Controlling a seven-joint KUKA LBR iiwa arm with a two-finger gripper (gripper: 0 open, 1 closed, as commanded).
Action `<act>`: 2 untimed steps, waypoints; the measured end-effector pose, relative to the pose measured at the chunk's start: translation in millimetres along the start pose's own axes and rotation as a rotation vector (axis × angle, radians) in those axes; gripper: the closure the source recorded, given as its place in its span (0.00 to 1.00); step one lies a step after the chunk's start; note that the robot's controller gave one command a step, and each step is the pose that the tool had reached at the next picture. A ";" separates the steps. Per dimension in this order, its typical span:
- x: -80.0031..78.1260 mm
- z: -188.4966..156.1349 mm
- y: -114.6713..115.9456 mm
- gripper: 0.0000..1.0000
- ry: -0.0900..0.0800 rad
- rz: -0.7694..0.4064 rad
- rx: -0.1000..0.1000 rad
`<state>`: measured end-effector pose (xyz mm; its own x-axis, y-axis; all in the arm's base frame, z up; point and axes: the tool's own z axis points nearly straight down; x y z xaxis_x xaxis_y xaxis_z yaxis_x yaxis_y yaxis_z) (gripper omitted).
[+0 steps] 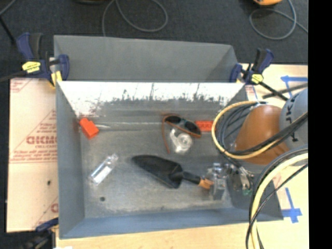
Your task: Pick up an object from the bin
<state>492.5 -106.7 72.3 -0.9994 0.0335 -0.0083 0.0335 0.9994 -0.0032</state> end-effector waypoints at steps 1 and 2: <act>0.4 -2.2 0.2 1.00 0.000 0.000 0.000; -26.3 -37.3 -13.8 1.00 -0.008 -0.030 0.003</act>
Offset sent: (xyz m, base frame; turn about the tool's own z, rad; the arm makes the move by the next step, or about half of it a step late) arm 0.0467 -0.0285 -0.0023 -0.0654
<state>517.9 -121.3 109.8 -0.9999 0.0030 -0.0164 0.0031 1.0000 -0.0062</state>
